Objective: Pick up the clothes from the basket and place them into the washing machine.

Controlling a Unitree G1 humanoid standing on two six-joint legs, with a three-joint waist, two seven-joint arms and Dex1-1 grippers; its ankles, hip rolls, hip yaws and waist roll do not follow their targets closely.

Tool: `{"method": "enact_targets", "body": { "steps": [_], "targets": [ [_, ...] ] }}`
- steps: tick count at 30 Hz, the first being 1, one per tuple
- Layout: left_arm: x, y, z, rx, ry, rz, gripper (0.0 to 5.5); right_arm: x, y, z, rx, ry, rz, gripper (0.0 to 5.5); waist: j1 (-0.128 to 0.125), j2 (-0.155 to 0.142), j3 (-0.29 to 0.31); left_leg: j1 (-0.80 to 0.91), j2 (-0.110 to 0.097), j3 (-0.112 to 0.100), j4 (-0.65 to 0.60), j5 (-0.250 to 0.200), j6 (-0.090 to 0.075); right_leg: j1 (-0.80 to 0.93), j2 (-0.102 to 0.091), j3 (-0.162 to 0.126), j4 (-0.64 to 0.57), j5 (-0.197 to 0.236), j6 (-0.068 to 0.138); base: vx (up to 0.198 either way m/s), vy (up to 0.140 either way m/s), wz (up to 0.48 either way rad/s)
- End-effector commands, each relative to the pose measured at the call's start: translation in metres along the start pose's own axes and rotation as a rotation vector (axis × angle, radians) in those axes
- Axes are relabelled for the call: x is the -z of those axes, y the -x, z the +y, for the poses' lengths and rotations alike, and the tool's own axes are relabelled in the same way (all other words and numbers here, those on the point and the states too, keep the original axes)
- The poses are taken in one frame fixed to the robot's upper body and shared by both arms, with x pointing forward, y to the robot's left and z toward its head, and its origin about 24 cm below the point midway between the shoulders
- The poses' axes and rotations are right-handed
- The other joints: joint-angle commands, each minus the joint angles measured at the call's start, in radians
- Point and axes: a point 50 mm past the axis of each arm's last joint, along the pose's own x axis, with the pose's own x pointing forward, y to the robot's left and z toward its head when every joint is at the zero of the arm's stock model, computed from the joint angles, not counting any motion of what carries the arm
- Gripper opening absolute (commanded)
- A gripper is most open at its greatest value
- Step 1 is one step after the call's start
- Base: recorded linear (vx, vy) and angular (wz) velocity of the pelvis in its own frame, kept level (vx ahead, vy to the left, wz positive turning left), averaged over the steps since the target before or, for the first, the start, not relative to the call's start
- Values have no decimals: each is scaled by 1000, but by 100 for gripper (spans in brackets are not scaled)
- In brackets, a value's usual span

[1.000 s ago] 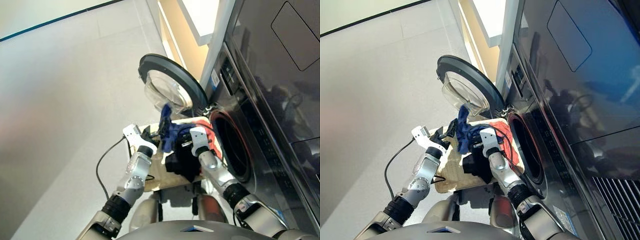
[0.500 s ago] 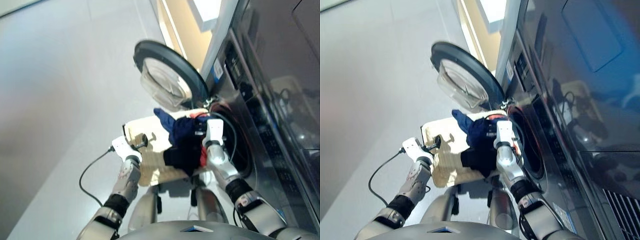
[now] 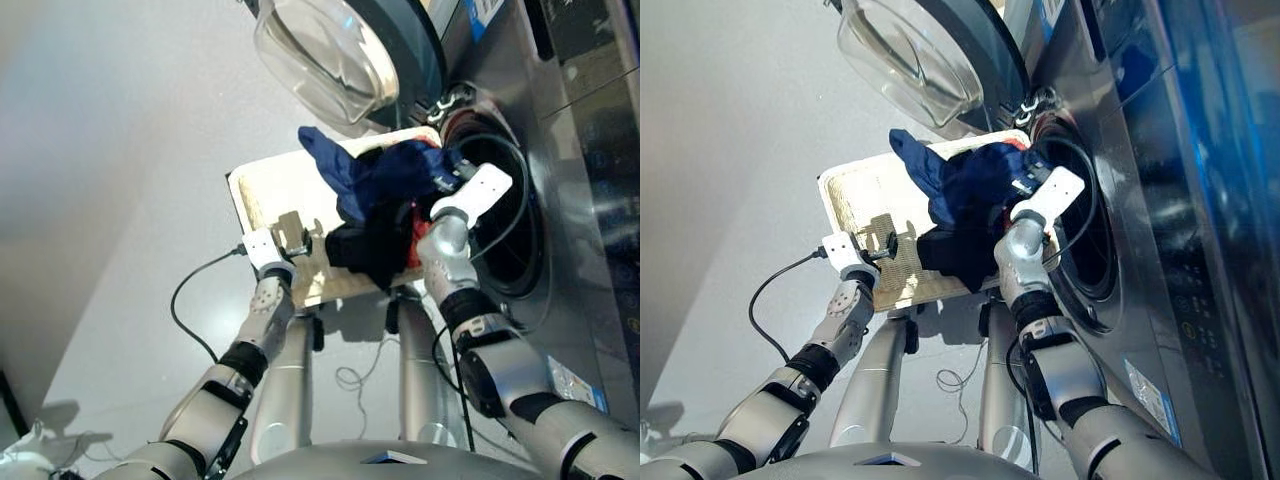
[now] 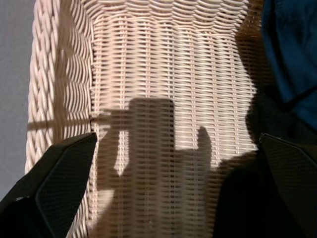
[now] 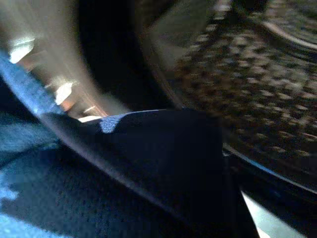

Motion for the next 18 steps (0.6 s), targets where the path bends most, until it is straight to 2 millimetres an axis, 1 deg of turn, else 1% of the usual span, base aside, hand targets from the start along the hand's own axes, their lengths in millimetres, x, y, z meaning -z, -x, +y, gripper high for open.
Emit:
{"method": "enact_targets", "body": {
  "steps": [1, 2, 4, 6, 7, 8, 10, 11, 14, 15, 16, 17, 18],
  "targets": [
    [-28, -5, 5, 7, -29, -145, 550, -67, -40, -18, 189, -154, -224, 0, 10, 82, -12, -20, 3, -6, 178, -182, 27, 19, -10, 17, 140, -167, 76, 0, 0, 0],
    [-28, -5, 6, 7, -29, -140, 550, -69, -42, -18, 188, -142, -225, 0, 14, 84, -13, -30, 5, -3, 186, -184, 29, 6, -9, 22, 148, -168, 74, 0, 0, 0],
    [-30, -6, 8, 12, -34, -147, 550, -81, -55, -31, 231, -93, -243, 0, 22, 90, -13, -57, 6, -1, 200, -190, 31, -28, -5, 29, 166, -174, 71, 0, 0, 0],
    [-33, -7, 10, 10, -33, -151, 550, -98, -70, -44, 259, -41, -273, 0, 29, 96, -13, -95, 10, 2, 219, -194, 35, -67, -1, 38, 183, -174, 70, 0, 0, 0],
    [-33, -7, 10, 11, -30, -151, 550, -103, -73, -49, 269, -36, -280, 0, 32, 99, -15, -108, 12, 1, 226, -193, 34, -79, -2, 41, 186, -175, 71, 0, 0, 0],
    [-34, -8, 11, 10, -29, -153, 550, -108, -79, -58, 298, -39, -272, 0, 35, 102, -16, -123, 12, -2, 238, -196, 34, -95, -1, 42, 198, -178, 71, 0, 0, 0],
    [-36, -9, 9, 14, -24, -162, 550, -118, -83, -60, 304, -39, -294, 0, 39, 108, -16, -146, 12, 0, 260, -199, 34, -121, 5, 48, 219, -182, 68, 0, 0, 0],
    [-37, -9, 9, 16, -24, -166, 550, -127, -86, -65, 316, -46, -317, 0, 39, 109, -17, -158, 12, -1, 269, -201, 35, -135, 7, 50, 230, -183, 67, 0, 0, 0],
    [-37, -8, 9, 24, -19, -166, 550, -166, -92, -85, 391, -95, -442, 0, 41, 113, -25, -187, 14, -6, 293, -208, 36, -168, 12, 53, 253, -190, 65, 0, 0, 0],
    [-37, -8, 10, 24, -31, -163, 550, -187, -94, -96, 429, -121, -503, 0, 41, 114, -29, -199, 16, -7, 300, -209, 34, -179, 11, 53, 261, -192, 66, 0, 0, 0],
    [-35, -7, 11, 23, -32, -160, 550, -196, -94, -102, 447, -121, -530, 0, 41, 114, -33, -204, 16, -8, 304, -209, 32, -186, 11, 55, 265, -193, 67, 0, 0, 0],
    [-35, -7, 14, 14, -35, -157, 550, -214, -94, -108, 465, -72, -591, 0, 40, 112, -38, -209, 18, -9, 305, -209, 30, -193, 10, 55, 269, -194, 67, 0, 0, 0],
    [-35, -7, 17, 6, -43, -158, 550, -227, -94, -121, 520, 19, -640, 0, 40, 111, -41, -212, 19, -10, 306, -208, 28, -200, 9, 55, 275, -195, 67, 0, 0, 0]
  ]
}}
